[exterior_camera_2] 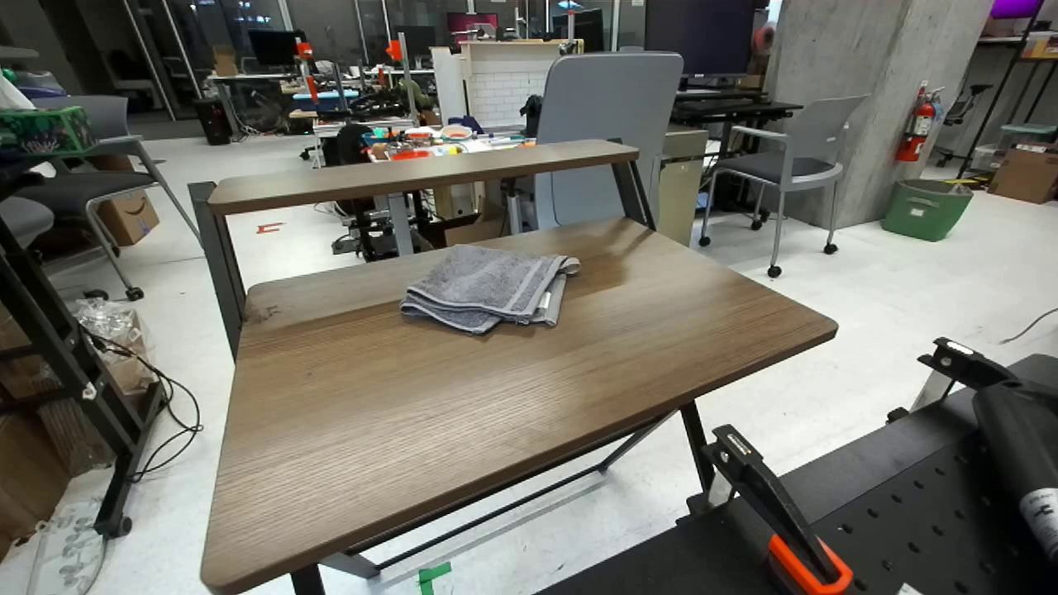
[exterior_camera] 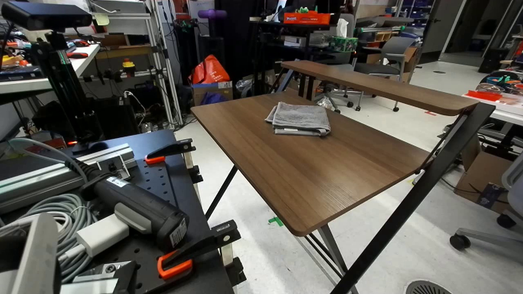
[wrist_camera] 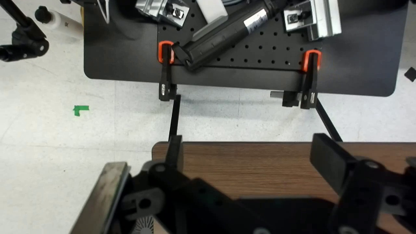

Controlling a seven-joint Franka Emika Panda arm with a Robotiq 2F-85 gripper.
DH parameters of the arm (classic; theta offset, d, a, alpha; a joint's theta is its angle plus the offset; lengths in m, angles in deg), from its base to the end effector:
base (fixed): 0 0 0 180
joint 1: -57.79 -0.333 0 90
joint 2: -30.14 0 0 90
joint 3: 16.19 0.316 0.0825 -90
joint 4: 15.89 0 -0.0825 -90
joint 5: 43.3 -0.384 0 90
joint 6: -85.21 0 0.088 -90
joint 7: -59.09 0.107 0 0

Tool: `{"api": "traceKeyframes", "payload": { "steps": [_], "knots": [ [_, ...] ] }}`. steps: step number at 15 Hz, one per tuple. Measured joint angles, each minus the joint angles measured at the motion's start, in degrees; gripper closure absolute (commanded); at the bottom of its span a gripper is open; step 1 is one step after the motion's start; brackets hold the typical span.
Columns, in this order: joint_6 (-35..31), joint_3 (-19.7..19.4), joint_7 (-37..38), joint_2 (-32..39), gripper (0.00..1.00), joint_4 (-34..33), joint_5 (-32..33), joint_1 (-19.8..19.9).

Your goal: Slide the towel to the right

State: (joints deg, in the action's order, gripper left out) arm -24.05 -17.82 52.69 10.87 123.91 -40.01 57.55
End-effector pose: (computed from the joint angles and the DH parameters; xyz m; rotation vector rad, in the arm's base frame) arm 0.4115 -0.0142 0.4124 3.0917 0.1768 -0.3093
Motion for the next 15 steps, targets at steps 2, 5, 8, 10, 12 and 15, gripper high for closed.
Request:
{"api": "traceKeyframes", "payload": {
  "steps": [2, 5, 8, 10, 12, 15],
  "knots": [
    [-3.36, 1.9, 3.19, 4.56, 0.0, -2.17, -0.01, -0.79],
    [-7.66, 4.66, 8.66, 12.35, 0.0, -7.18, 0.0, -2.1],
    [-12.25, 6.08, 14.05, 20.18, 0.0, -13.16, 0.0, -3.2],
    [-14.84, 6.53, 16.96, 25.67, 0.0, -17.78, 0.0, -3.97],
    [-16.45, 6.61, 19.72, 31.63, 0.0, -23.14, 0.0, -5.01],
    [-16.86, 6.58, 24.17, 41.11, 0.0, -32.31, 0.14, -7.27]
  ]
}}
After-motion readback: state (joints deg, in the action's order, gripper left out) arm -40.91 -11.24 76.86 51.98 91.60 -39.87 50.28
